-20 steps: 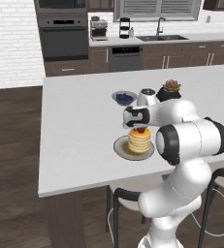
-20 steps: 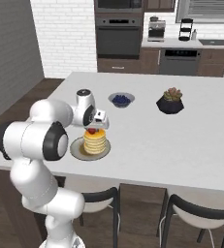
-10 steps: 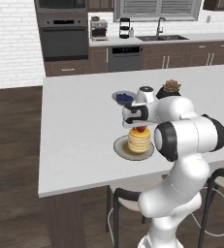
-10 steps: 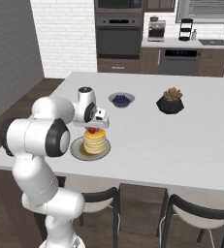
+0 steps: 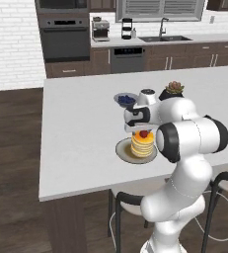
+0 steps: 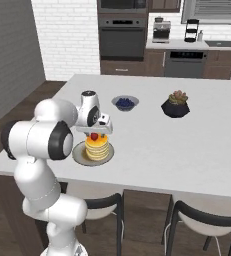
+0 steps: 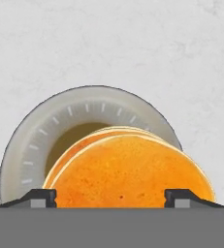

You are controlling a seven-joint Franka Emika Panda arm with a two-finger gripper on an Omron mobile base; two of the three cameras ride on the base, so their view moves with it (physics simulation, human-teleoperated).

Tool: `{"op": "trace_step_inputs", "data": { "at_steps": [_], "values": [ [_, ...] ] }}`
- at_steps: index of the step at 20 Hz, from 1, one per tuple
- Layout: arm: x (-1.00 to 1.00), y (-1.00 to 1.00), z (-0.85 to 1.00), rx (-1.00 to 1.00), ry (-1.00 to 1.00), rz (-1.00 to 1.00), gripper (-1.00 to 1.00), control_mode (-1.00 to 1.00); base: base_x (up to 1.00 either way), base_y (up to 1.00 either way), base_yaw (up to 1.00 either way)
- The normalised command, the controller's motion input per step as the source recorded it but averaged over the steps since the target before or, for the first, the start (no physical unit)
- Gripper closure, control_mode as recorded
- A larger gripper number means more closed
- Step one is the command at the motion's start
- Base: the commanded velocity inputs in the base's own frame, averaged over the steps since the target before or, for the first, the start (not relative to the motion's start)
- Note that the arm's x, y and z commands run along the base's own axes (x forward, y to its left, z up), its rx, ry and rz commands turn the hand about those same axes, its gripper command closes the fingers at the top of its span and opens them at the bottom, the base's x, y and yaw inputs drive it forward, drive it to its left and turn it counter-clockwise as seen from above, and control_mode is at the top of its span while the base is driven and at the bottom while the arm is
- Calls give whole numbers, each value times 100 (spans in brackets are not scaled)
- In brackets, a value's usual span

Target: Take the strawberry from the fridge and place it on top of the pancake, located on the dining counter.

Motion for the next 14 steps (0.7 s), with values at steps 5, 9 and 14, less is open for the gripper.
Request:
{"op": "trace_step_inputs", "data": {
  "at_steps": [5, 9, 14],
  "values": [
    [-1, 0, -20, 0, 2, 0, -100, -100, 0, 0, 0],
    [-3, -2, -4, 0, 0, 0, -100, -100, 0, 0, 0],
    [-3, -9, 13, 0, -3, 0, -100, -100, 0, 0, 0]
  ]
}}
